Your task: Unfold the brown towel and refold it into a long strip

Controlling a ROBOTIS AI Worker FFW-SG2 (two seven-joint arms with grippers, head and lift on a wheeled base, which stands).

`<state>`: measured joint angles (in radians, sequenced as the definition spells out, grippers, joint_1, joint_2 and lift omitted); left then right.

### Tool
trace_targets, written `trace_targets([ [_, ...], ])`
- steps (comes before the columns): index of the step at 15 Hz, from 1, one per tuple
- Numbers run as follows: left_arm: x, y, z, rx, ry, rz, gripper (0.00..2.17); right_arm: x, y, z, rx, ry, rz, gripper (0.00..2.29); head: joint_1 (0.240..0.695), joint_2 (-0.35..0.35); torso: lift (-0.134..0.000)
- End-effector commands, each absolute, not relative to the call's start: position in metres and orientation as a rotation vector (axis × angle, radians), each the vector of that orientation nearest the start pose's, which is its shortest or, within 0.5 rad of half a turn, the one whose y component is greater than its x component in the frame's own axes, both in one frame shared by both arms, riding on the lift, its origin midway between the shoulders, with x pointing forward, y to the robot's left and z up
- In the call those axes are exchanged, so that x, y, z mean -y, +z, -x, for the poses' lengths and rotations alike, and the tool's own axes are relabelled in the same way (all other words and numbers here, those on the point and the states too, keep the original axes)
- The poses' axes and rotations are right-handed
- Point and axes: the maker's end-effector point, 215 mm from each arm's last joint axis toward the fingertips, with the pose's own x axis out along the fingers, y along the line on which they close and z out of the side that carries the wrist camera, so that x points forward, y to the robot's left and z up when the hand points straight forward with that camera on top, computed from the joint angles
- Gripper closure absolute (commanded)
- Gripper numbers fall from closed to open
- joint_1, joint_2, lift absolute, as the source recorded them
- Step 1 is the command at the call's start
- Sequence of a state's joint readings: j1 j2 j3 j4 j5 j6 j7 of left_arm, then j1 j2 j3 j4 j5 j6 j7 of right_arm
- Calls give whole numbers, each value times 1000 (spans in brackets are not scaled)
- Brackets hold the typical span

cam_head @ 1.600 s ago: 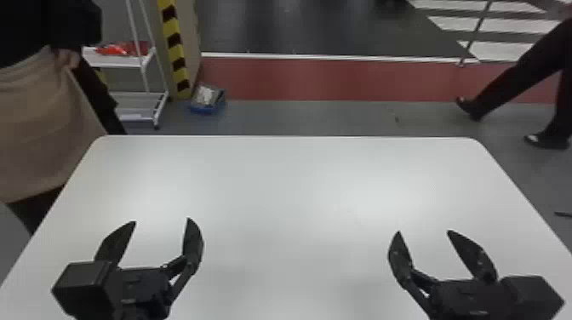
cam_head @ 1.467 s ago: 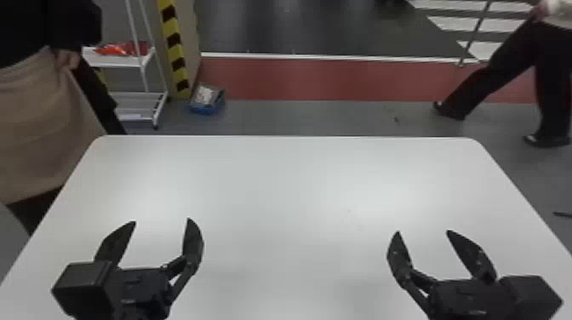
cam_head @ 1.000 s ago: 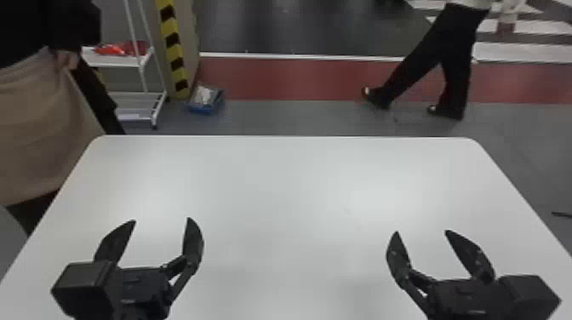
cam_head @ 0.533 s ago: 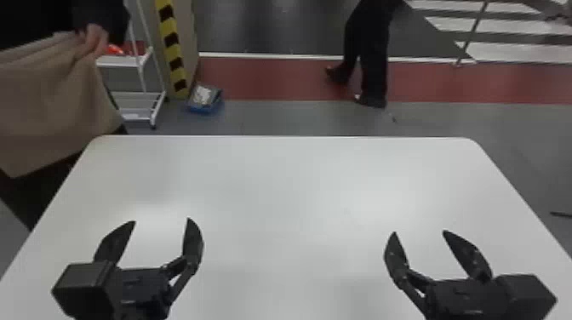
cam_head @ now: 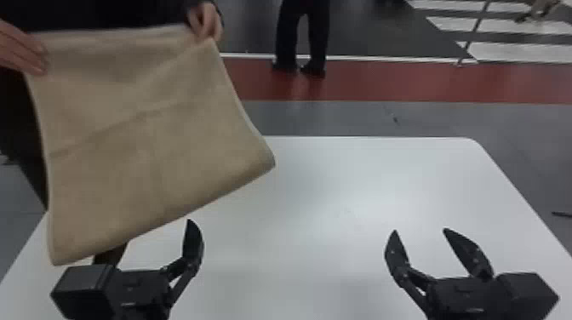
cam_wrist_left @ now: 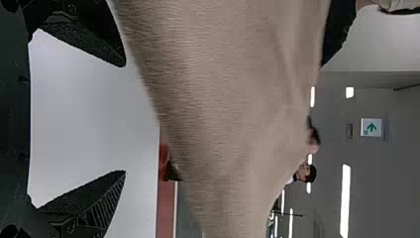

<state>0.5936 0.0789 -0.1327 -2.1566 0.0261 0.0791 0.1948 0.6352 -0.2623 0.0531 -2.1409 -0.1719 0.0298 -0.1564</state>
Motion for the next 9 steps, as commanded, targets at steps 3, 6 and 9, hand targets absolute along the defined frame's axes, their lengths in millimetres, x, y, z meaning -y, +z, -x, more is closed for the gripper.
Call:
trace_targets([
  [3, -199, -344, -416, -98, 37, 21, 110, 244, -357, -405, -116, 26, 26, 127, 695, -59, -103],
  [6, -199, -345, -416, -99, 37, 20, 110, 244, -357, -406, -116, 26, 27, 127, 695, -62, -103],
  [9, -199, -346, -416, -101, 37, 21, 110, 244, -357, -405, -118, 25, 25, 127, 695, -62, -103],
])
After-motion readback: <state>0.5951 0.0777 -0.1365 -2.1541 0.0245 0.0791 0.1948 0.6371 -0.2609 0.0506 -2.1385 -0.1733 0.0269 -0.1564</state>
